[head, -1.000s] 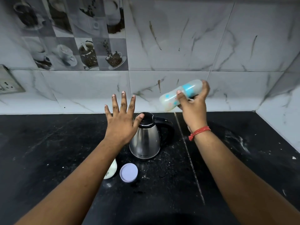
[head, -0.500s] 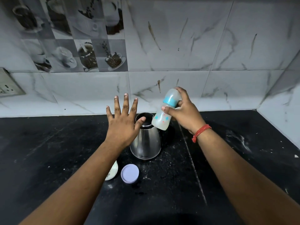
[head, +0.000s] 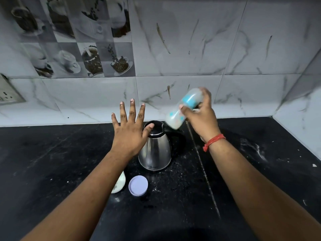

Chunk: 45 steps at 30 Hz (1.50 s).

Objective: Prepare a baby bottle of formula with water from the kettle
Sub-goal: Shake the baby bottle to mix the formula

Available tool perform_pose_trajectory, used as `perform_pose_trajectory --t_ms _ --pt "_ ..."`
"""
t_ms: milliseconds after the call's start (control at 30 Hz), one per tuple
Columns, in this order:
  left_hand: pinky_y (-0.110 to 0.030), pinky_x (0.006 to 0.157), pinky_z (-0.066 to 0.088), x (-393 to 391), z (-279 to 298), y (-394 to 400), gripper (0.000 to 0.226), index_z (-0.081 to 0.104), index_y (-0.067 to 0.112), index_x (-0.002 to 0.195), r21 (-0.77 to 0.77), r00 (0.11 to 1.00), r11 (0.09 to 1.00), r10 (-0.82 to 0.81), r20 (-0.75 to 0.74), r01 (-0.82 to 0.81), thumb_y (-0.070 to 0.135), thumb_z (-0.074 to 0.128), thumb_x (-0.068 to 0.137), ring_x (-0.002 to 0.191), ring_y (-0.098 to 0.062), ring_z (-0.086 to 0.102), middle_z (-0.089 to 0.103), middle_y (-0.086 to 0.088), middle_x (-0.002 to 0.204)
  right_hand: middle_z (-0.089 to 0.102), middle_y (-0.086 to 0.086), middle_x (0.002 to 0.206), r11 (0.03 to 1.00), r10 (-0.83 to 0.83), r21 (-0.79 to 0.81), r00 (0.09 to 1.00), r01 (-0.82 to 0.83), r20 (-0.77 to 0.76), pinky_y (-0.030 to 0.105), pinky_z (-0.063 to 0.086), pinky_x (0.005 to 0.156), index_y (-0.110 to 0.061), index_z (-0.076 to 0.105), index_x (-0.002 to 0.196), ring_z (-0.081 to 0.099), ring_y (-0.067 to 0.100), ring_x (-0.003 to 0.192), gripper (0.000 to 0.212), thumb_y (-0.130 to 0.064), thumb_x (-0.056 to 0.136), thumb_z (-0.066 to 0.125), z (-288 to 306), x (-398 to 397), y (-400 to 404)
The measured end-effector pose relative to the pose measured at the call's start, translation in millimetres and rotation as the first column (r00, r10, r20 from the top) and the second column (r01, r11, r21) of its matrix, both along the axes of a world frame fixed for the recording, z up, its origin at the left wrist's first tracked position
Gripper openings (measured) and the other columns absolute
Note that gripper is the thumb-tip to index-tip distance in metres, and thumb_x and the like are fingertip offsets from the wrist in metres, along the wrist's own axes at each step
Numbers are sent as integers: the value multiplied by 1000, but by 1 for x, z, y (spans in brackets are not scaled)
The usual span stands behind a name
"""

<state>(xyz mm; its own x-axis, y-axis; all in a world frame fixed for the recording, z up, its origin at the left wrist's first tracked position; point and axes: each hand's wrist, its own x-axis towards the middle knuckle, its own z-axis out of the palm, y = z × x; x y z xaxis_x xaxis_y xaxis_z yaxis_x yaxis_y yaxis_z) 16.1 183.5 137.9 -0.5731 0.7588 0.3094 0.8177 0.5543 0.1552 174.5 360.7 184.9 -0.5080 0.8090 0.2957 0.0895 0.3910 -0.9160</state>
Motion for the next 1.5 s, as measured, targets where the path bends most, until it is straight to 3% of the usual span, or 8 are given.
perform_pose_trajectory --t_ms 733,833,967,1067,1167,1300,1400,1500 --pt "-67 123 -2 0 1 -2 81 -11 31 163 4 1000 1000 15 -18 -14 72 -3 93 155 -37 -24 -22 -6 170 64 -2 108 997 11 -74 992 -20 -124 49 62 83 -38 30 142 72 21 95 76 -27 84 77 11 1 12" --pt "-67 123 -2 -1 1 -4 80 -12 32 162 -8 1000 1000 9 -30 -9 72 -3 93 155 -36 -24 -23 -5 170 64 -5 101 976 216 1 965 -218 149 41 61 87 -35 33 147 69 17 90 80 -23 84 81 17 0 6" --pt "-67 123 -4 -1 1 -3 80 -13 32 162 -3 1000 1000 12 -15 -12 72 -3 93 155 -36 -25 -24 -6 169 64 -1 108 999 45 -23 994 -48 -95 48 62 85 -35 26 146 72 23 96 79 -24 87 77 15 -3 12" --pt "-67 123 -3 -1 1 -3 80 -14 33 161 -7 999 1000 -2 -34 2 72 -4 93 155 -36 -25 -25 -5 169 65 -1 107 971 232 4 952 -238 202 38 59 85 -35 31 148 69 18 91 82 -24 84 81 16 -4 7" --pt "-67 123 -4 -2 1 -1 80 -12 32 162 7 1000 1000 8 -14 -8 72 -3 93 155 -36 -25 -24 -5 169 63 -3 108 998 42 -47 994 -47 -97 46 62 84 -36 31 142 71 21 95 74 -20 86 77 12 -3 12" --pt "-68 123 -2 -2 -2 -1 80 -12 33 161 0 999 1000 -11 -39 11 73 -4 93 155 -36 -25 -27 -3 167 64 -5 105 980 199 -6 970 -200 140 40 60 89 -38 32 147 69 16 93 81 -20 84 80 10 -5 7" --pt "-68 123 -2 -2 -2 2 81 -11 32 162 3 1000 1000 2 -24 -2 74 -5 93 155 -37 -24 -24 -5 168 65 2 111 995 58 -70 994 -65 -95 41 63 80 -34 30 145 72 23 97 74 -18 89 75 8 -4 11" --pt "-69 123 -1 -1 -3 1 83 -8 32 163 -4 998 1000 -18 -53 18 75 -9 92 156 -37 -22 -22 -5 170 66 6 112 972 233 -60 960 -226 158 31 62 77 -36 31 147 70 19 93 78 -17 87 78 9 -4 4"
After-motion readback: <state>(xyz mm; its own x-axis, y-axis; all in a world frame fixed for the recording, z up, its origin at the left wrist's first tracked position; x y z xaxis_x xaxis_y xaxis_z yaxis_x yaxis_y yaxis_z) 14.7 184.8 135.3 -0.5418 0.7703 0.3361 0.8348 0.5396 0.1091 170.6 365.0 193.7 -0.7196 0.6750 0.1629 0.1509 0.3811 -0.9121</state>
